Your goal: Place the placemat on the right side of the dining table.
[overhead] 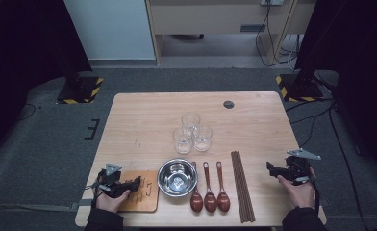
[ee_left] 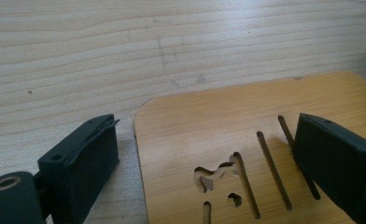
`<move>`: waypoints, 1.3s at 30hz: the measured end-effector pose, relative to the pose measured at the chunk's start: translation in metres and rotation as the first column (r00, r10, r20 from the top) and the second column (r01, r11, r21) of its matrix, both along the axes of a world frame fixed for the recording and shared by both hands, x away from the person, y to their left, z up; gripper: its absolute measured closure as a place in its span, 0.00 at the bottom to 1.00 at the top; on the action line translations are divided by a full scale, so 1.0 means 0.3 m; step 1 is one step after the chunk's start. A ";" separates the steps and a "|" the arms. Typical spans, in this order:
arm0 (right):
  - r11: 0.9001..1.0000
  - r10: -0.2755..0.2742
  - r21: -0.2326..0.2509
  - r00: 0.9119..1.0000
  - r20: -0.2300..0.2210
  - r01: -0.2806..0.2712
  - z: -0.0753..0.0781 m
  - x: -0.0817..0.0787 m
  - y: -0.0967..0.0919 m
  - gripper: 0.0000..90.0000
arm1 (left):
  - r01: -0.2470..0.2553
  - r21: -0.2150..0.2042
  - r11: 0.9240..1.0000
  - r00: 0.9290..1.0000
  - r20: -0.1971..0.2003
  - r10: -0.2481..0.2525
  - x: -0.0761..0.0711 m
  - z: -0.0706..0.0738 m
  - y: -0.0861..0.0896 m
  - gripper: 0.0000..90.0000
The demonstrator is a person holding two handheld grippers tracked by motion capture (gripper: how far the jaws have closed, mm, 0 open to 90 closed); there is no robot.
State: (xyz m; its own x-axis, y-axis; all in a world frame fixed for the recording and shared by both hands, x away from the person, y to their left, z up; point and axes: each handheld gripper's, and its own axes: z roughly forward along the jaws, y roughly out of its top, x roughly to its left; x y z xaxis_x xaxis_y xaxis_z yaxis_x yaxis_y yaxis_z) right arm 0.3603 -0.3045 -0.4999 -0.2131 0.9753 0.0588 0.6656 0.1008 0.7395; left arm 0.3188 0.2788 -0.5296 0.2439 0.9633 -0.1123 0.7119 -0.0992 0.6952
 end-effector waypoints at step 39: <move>0.995 0.081 0.055 0.993 0.084 -0.086 0.130 -0.012 0.105 0.08 | -0.026 -0.029 0.999 0.999 0.024 0.027 -0.015 0.000 0.001 0.19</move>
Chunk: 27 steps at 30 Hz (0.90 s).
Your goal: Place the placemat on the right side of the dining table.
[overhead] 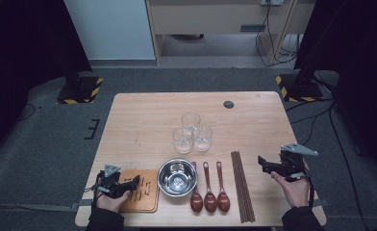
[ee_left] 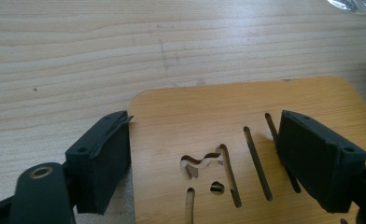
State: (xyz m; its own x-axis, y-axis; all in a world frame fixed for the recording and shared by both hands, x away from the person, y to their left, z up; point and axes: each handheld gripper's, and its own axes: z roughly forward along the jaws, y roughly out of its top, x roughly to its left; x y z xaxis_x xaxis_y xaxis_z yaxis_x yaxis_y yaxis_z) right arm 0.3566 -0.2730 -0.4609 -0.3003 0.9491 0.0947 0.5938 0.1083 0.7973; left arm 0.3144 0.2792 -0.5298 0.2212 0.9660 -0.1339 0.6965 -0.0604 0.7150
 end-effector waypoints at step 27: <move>0.990 0.133 0.040 0.989 0.068 -0.136 0.138 0.068 0.271 0.08 | -0.027 -0.015 1.000 1.000 0.014 0.027 -0.005 -0.003 0.001 0.21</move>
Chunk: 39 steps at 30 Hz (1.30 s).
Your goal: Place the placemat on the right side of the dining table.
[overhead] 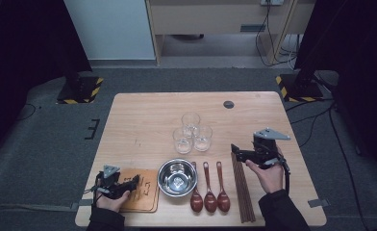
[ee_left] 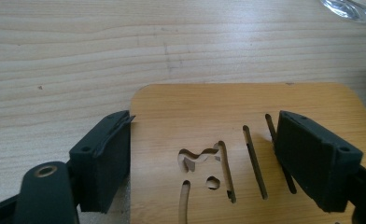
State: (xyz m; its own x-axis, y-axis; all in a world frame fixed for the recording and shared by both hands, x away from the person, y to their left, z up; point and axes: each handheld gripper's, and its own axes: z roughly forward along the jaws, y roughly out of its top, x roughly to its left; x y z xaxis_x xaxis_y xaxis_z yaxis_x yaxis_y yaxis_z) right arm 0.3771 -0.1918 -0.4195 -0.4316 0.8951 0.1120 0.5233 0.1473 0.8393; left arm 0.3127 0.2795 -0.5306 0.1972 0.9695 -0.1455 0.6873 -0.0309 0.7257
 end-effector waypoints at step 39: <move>0.970 0.235 0.059 0.971 0.039 -0.237 0.065 0.012 0.376 0.12 | -0.054 -0.032 0.998 0.999 -0.009 0.054 -0.004 0.017 0.038 0.21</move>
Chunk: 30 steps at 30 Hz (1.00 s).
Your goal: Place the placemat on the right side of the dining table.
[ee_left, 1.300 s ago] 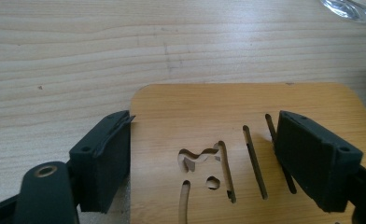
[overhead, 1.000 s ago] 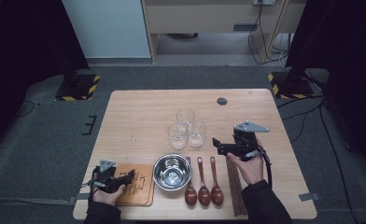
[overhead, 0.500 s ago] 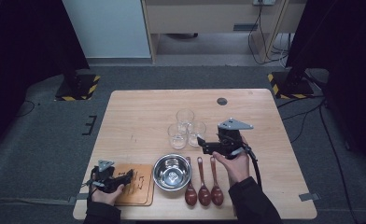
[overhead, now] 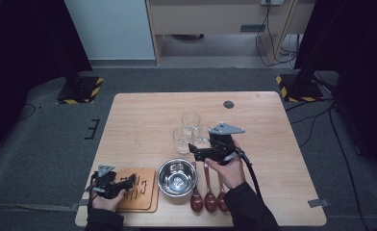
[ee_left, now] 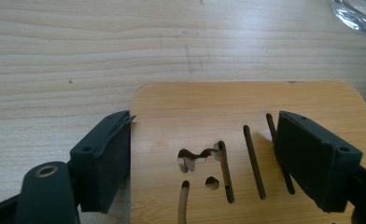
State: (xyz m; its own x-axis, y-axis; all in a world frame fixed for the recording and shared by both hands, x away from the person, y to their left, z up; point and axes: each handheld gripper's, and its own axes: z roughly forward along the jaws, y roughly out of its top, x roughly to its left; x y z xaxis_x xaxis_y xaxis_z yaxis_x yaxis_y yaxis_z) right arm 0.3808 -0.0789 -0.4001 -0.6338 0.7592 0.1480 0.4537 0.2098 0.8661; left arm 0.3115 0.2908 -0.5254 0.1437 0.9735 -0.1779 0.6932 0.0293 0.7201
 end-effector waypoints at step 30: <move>0.989 0.147 0.018 0.989 -0.033 -0.146 -0.026 -0.034 0.186 0.15 | -0.033 -0.049 0.998 0.998 0.060 0.036 -0.023 0.035 0.028 0.22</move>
